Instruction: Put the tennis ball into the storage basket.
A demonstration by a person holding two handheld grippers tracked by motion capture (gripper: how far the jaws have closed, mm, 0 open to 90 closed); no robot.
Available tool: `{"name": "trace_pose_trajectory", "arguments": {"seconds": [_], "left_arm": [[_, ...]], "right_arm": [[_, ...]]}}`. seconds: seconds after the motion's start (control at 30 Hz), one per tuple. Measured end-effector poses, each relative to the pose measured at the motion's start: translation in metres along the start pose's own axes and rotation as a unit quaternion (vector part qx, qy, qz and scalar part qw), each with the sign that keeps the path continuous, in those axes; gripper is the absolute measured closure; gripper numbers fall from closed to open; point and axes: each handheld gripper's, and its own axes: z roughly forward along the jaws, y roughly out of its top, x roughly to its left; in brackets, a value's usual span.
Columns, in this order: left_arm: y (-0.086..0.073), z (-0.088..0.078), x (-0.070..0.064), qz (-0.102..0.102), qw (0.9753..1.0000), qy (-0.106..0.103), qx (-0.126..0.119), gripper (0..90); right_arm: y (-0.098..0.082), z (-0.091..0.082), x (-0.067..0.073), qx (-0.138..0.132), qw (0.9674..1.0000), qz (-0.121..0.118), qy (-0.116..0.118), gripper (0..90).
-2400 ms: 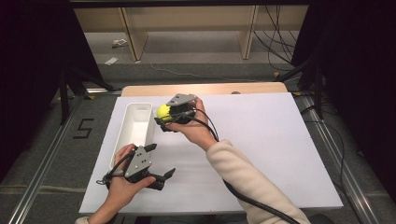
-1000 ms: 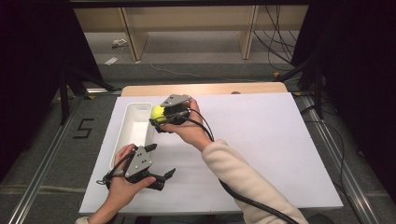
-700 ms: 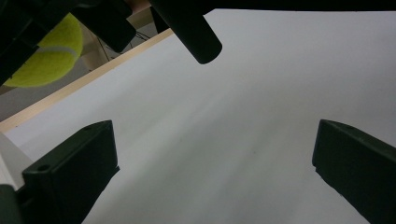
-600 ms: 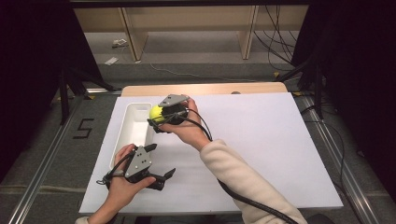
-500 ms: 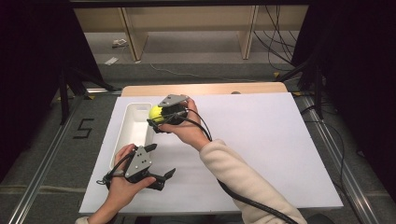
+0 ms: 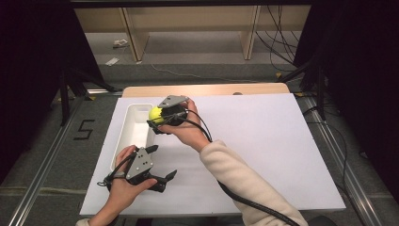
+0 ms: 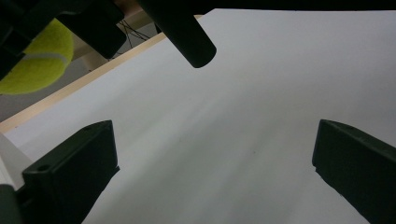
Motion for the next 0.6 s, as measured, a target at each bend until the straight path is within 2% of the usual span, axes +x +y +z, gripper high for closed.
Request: {"name": "trace_pose_trajectory", "arguments": {"seconds": [0.6], "left_arm": [[0.0002, 0.0002, -0.0005, 0.0, 1.0, -0.002, 0.0, 0.0]], "right_arm": [[0.0032, 0.0045, 0.0012, 0.002, 1.0, -0.001, 0.001, 26.9]]}}
